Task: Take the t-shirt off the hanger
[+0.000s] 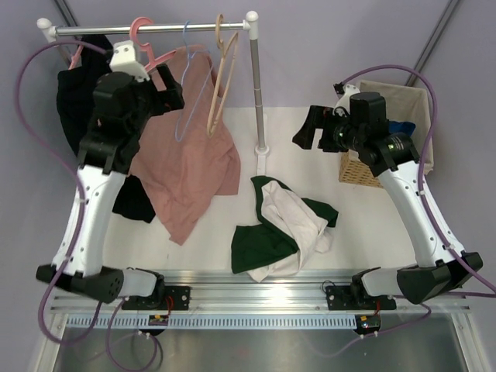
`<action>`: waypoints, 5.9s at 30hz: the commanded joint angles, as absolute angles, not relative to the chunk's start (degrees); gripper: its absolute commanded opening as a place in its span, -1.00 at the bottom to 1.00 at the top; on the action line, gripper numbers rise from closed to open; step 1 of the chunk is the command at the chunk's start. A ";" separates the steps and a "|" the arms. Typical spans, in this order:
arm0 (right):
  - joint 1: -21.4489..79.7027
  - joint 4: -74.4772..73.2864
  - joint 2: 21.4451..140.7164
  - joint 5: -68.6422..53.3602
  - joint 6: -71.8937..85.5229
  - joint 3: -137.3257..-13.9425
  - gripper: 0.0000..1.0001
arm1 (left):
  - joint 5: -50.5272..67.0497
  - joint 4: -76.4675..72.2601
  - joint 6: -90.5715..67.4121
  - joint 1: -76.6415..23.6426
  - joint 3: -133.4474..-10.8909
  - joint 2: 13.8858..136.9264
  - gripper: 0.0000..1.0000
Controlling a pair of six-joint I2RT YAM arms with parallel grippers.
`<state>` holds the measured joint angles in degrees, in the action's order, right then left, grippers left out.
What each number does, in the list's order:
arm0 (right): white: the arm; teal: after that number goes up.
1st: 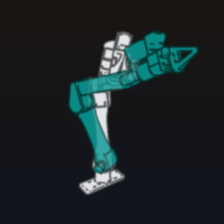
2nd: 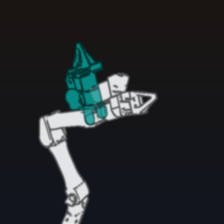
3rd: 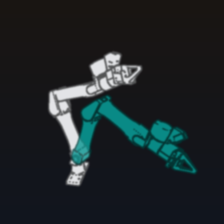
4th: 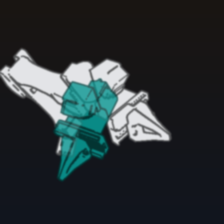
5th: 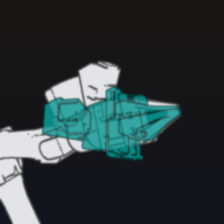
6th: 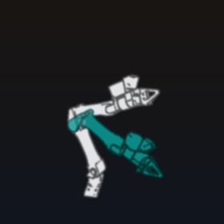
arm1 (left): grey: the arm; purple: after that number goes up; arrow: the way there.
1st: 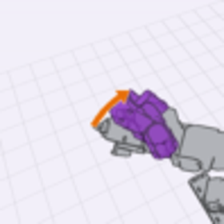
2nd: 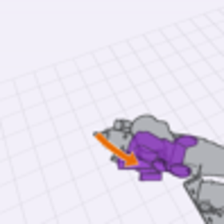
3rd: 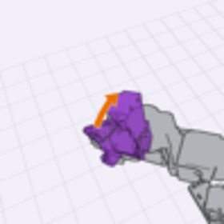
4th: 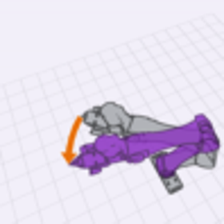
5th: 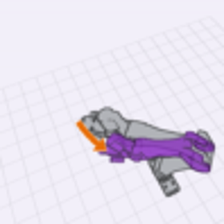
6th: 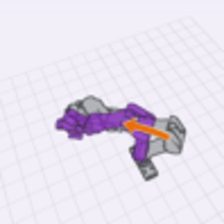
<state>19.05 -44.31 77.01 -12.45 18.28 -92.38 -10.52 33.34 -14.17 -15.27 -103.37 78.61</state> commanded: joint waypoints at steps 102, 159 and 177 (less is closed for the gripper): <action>-4.39 -35.78 108.10 24.70 27.95 -152.92 -1.00 | 13.27 56.43 -39.20 -15.20 -87.19 43.59 0.98; -9.05 -26.63 118.30 -10.54 26.63 -112.77 -0.39 | 9.58 60.38 -37.18 -15.12 -86.39 43.95 0.98; -9.05 -57.13 98.65 4.94 28.03 -125.17 0.99 | -1.33 61.00 -24.35 -15.12 -90.79 48.69 0.98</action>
<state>-9.43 -50.30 107.87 5.96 26.72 -127.02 2.90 63.75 -28.84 -15.27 -88.82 46.85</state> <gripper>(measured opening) 0.993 0.985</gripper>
